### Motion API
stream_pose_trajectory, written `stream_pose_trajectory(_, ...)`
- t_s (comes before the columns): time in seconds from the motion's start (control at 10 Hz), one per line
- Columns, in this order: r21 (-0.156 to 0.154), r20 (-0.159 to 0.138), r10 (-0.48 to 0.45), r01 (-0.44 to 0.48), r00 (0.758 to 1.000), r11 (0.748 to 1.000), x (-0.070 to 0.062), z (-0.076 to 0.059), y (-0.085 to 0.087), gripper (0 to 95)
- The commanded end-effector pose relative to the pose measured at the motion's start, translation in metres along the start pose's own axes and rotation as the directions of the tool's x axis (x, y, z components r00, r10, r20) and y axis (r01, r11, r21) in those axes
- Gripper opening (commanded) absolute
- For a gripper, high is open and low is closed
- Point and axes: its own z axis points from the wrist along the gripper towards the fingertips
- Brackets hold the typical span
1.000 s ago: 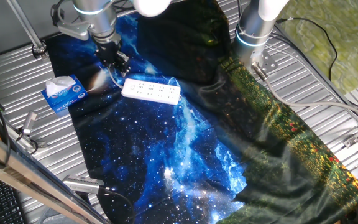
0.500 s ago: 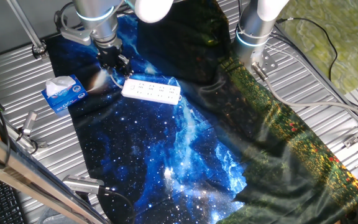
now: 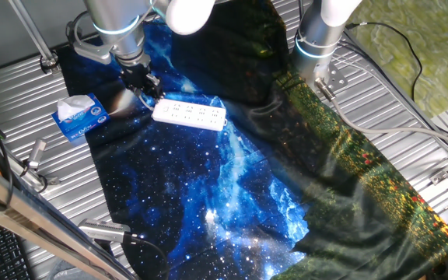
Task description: Turn off the power strip by pressing the button
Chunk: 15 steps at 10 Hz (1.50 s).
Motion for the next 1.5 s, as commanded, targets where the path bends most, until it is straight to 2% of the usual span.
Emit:
stream_pose_trajectory(0.1, 0.006, -0.001, 0.007, -0.007, 1.0, 1.0, 0.0007, -0.0005, 0.0004, 38.0)
stream_pose_trajectory(0.2, 0.009, -0.004, 0.009, -0.009, 1.0, 1.0, 0.0009, -0.0006, 0.0003, 38.0)
stream_pose_trajectory(0.6, 0.018, 0.016, -0.021, 0.021, 1.0, 1.0, 0.0004, -0.0008, -0.0002, 38.0)
stream_pose_trajectory(1.0, 0.021, 0.004, -0.055, 0.055, 0.998, 0.998, 0.0018, -0.0015, -0.0006, 38.0)
stream_pose_trajectory(1.1, 0.027, -0.001, -0.087, 0.087, 0.996, 0.996, 0.0018, -0.0015, -0.0006, 57.0)
stream_pose_trajectory(1.2, 0.059, -0.031, -0.099, 0.1, 0.995, 0.993, 0.0018, -0.0015, -0.0006, 57.0)
stream_pose_trajectory(1.3, 0.07, -0.041, -0.103, 0.106, 0.994, 0.992, 0.0018, -0.0015, -0.0006, 57.0)
stream_pose_trajectory(1.5, 0.108, -0.085, -0.095, 0.104, 0.992, 0.989, 0.0018, -0.0015, -0.0006, 57.0)
